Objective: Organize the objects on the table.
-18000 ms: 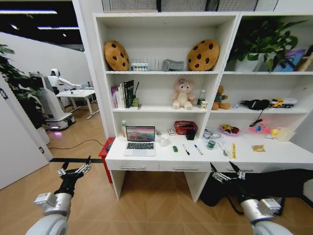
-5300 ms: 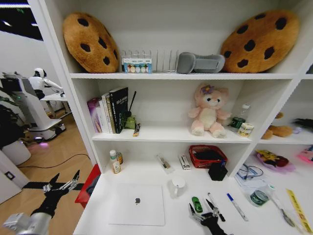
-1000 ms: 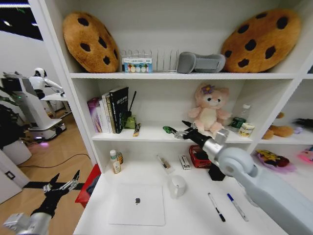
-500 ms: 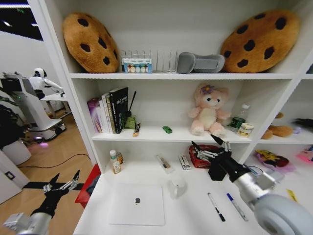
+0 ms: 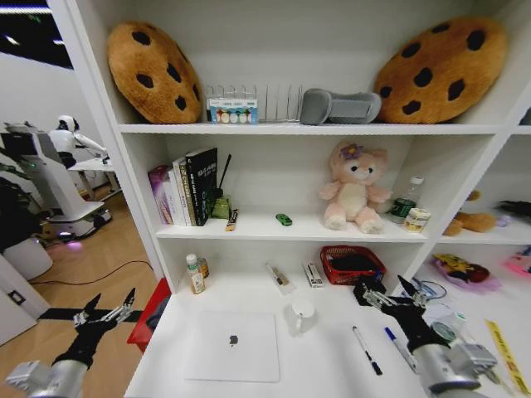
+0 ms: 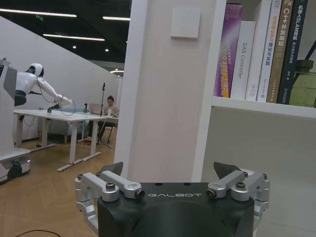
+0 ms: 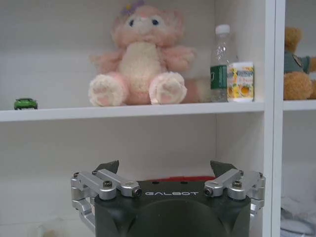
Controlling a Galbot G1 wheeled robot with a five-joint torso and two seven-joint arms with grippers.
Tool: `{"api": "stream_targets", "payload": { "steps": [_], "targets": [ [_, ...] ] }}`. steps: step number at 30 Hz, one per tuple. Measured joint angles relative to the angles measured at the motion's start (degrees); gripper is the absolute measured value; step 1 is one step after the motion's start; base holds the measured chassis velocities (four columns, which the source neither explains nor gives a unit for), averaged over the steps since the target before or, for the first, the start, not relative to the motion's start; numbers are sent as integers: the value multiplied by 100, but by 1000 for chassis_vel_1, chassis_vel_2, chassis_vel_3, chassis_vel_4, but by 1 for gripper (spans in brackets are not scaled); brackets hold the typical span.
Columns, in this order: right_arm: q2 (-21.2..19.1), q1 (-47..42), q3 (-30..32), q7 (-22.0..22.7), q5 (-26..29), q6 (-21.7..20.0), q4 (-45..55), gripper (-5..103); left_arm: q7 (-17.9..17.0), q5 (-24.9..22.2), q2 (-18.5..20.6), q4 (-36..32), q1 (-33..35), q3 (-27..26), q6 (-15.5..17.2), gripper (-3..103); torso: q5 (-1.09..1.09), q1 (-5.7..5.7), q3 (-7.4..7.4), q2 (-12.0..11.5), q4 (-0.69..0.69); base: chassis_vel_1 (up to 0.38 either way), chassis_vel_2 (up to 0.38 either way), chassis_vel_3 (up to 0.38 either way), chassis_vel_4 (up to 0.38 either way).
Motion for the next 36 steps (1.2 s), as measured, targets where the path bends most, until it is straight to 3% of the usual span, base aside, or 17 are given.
{"api": "stream_targets", "payload": {
  "steps": [3, 5, 7, 9, 10, 13, 14, 15, 18, 22, 36],
  "targets": [
    [-193, -81, 17, 17, 211, -170, -208, 100, 0, 0, 0, 0, 0, 0, 0, 100, 0, 0, 0, 0, 0, 0, 0, 0, 0],
    [-467, -153, 45, 74, 492, -577, -308, 100, 0, 0, 0, 0, 0, 0, 0, 100, 0, 0, 0, 0, 0, 0, 0, 0, 0],
    [-526, -156, 50, 113, 579, -696, -320, 100, 0, 0, 0, 0, 0, 0, 0, 100, -1, 0, 0, 0, 0, 0, 0, 0, 0],
    [-909, -93, 75, 397, 1182, -1411, -408, 103, 0, 0, 0, 0, 0, 0, 0, 100, 0, 0, 0, 0, 0, 0, 0, 0, 0],
    [-1070, -38, 83, 521, 1432, -1702, -446, 99, 0, 0, 0, 0, 0, 0, 0, 100, 0, 0, 0, 0, 1, 0, 0, 0, 0],
    [-1246, 30, 84, 642, 1670, -2046, -498, 95, 0, 0, 0, 0, 0, 0, 0, 100, 0, 0, 0, 0, 1, 0, 0, 0, 0],
    [-1418, 106, 76, 776, 1872, -2431, -565, 88, 0, 0, 0, 0, 0, 0, 0, 100, 0, 0, 0, 0, 1, 0, 0, 0, 0],
    [-1651, 297, -30, 1073, 2334, -3214, -715, 90, 0, 0, 0, 0, 0, 0, 0, 100, 1, 0, 0, 0, 0, 0, 0, 0, 0],
    [-1752, 411, -130, 1176, 2471, -3560, -830, 90, 0, 0, 0, 0, 0, 0, 0, 100, 0, 0, 0, 0, 1, 0, 0, 0, 0],
    [-1892, 525, -251, 1210, 2526, -3735, -1005, 90, 0, 0, 0, 0, 0, 0, 0, 100, -1, 0, 0, 0, 0, 0, 0, 0, 0],
    [-2374, 1095, -858, 1082, 2526, -3717, -1709, 89, 0, 0, 0, 0, 0, 0, 0, 100, 0, 1, 0, 0, 1, 0, 0, 0, 0]
  ]
}}
